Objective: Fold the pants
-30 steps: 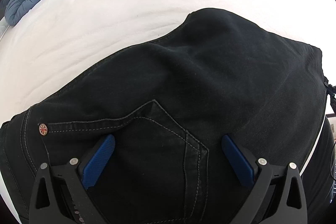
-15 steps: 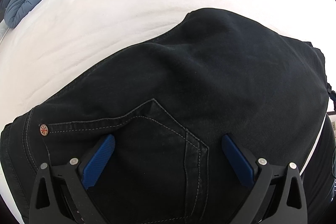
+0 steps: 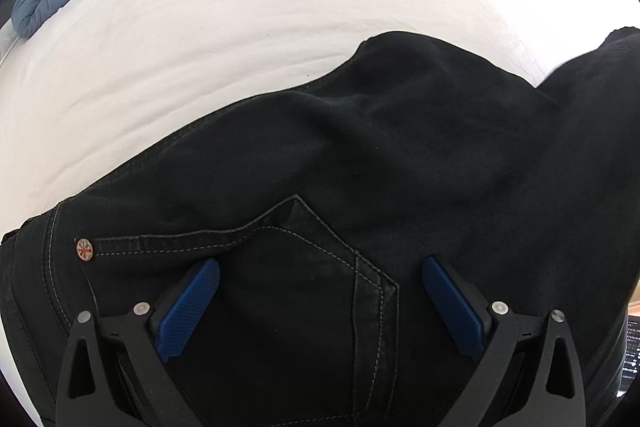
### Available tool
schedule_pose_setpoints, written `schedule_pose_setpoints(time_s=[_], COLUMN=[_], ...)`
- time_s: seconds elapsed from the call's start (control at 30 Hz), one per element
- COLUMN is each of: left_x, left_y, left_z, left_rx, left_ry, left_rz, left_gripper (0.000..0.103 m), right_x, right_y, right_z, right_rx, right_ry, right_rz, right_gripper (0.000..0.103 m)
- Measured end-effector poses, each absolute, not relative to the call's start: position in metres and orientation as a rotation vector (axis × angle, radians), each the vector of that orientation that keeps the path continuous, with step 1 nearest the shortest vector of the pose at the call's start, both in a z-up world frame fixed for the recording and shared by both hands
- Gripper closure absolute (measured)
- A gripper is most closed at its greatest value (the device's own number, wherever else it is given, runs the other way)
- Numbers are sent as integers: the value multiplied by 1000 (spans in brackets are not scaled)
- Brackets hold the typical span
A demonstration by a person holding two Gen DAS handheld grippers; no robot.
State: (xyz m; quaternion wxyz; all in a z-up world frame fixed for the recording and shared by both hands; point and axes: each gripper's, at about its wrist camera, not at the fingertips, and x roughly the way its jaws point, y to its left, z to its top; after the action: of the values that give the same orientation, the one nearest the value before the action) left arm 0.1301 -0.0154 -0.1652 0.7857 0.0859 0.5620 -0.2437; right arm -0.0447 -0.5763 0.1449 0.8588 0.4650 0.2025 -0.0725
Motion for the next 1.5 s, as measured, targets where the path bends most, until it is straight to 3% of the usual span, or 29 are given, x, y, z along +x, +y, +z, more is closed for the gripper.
schedule_pose_setpoints(time_s=[0.27, 0.37, 1.13, 1.27, 1.33, 1.37, 1.5], left_x=[125, 126, 124, 120, 115, 112, 104], left_y=[-24, -24, -23, -30, -31, -30, -20], left_z=[-169, -169, -168, -164, -159, -155, -140], left_rx=[241, 252, 246, 255, 265, 265, 214], left_ry=[1208, 1218, 1162, 1153, 1144, 1135, 1075], left_rz=[-526, -528, -550, -513, -516, -519, -514], left_gripper=[0, 0, 0, 0, 0, 0, 0], right_x=[-154, -181, -178, -192, -202, -204, -148], right_y=[-609, -606, -591, -592, -595, -596, -574], right_z=[-12, -46, -57, -41, -24, -15, 31], right_rx=[1314, 1404, 1328, 1292, 1224, 1206, 1012], right_ry=[561, 557, 604, 618, 622, 607, 625], right_rz=[-461, -507, -551, -613, -700, -709, -482], right_gripper=[101, 101, 100, 88, 70, 56, 56])
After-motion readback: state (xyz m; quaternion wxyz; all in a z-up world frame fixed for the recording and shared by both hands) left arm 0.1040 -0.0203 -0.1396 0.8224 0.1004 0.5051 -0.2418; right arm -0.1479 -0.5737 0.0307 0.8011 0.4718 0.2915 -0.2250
